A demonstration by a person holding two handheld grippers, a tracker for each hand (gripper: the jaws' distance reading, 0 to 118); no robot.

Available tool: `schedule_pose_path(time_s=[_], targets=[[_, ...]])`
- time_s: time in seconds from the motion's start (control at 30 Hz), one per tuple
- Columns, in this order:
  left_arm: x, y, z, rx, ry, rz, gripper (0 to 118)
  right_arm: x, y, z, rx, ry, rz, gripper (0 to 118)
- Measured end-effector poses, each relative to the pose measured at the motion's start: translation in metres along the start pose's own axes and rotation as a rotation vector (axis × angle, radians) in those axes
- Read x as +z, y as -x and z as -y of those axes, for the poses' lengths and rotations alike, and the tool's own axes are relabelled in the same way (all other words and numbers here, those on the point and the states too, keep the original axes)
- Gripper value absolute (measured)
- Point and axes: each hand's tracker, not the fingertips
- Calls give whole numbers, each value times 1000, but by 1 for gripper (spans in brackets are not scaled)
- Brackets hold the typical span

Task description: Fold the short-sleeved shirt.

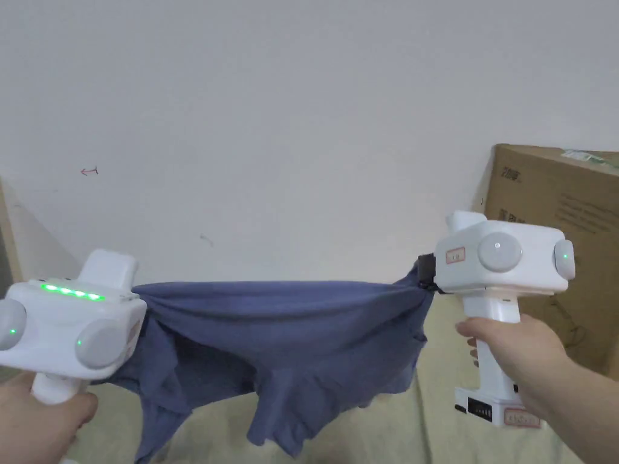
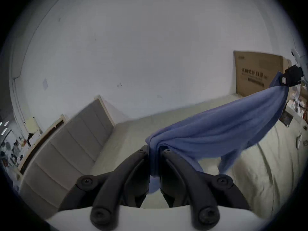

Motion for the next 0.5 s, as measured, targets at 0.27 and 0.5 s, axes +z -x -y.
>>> schedule_pose_path(time_s=[0.27,0.5], targets=[[-24,-75,204,51,552,342,9,-57,-75,242,-95,555,115,2],[75,-63,276,79,670,452,10,52,-122,330,-160,606,-24,2]])
